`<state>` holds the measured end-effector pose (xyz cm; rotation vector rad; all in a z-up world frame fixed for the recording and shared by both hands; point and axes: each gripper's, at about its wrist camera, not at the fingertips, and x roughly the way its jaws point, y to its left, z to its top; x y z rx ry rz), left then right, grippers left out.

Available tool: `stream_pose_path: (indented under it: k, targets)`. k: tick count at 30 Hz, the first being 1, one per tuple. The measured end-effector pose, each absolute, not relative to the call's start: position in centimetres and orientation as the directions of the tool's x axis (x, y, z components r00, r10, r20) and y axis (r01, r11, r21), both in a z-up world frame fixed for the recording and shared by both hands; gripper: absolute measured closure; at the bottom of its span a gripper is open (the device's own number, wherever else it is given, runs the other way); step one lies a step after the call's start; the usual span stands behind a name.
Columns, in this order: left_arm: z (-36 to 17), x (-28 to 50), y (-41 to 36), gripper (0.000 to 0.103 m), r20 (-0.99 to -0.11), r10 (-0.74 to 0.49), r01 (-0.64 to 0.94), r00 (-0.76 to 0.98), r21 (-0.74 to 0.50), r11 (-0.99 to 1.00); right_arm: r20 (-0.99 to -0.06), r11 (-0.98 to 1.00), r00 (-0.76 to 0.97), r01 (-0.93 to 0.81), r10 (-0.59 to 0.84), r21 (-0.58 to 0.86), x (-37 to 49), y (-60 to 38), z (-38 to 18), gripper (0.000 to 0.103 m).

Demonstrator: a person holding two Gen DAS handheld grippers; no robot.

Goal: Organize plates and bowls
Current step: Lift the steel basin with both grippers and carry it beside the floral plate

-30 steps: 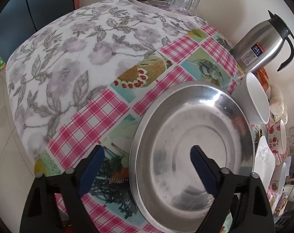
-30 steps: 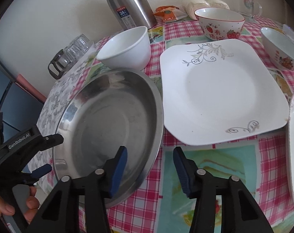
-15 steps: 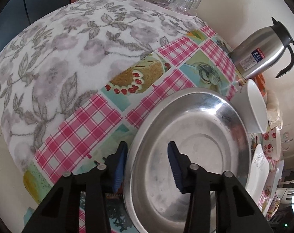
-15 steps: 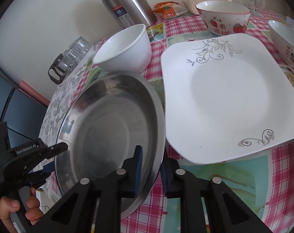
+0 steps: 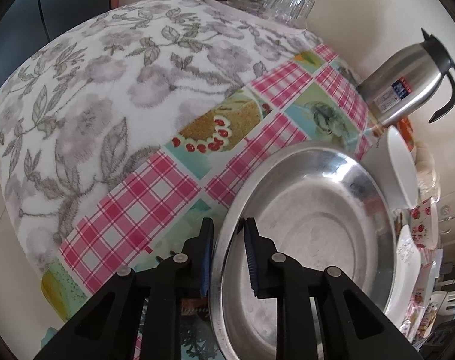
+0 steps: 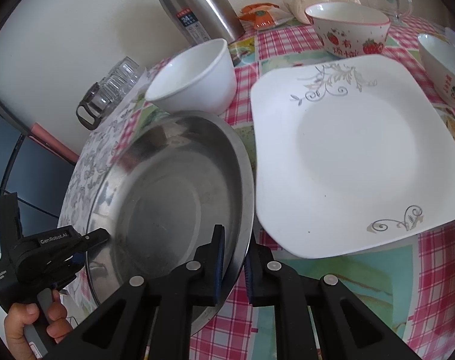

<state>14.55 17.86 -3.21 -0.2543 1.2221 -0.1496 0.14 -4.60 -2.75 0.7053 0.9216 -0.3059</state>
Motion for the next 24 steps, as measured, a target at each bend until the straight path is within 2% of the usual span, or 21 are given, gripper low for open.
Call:
stream_pose_path:
  k: [16, 24]
  targets:
    - [1.3, 12.9, 19.2, 0.084, -0.846, -0.28, -0.026, 0.453, -0.327, 0.945, -0.768, 0.81, 0.639, 0.432, 0.036, 0.397, -0.4, -3.1, 1.1, 0.088]
    - [3.6, 11.4, 17.9, 0.084, -0.799, -0.319, 0.022, 0.51, -0.359, 0.933, -0.736, 0.839, 0.677, 0.403, -0.005, 0.366, -1.9, -3.5, 3.6, 0.087]
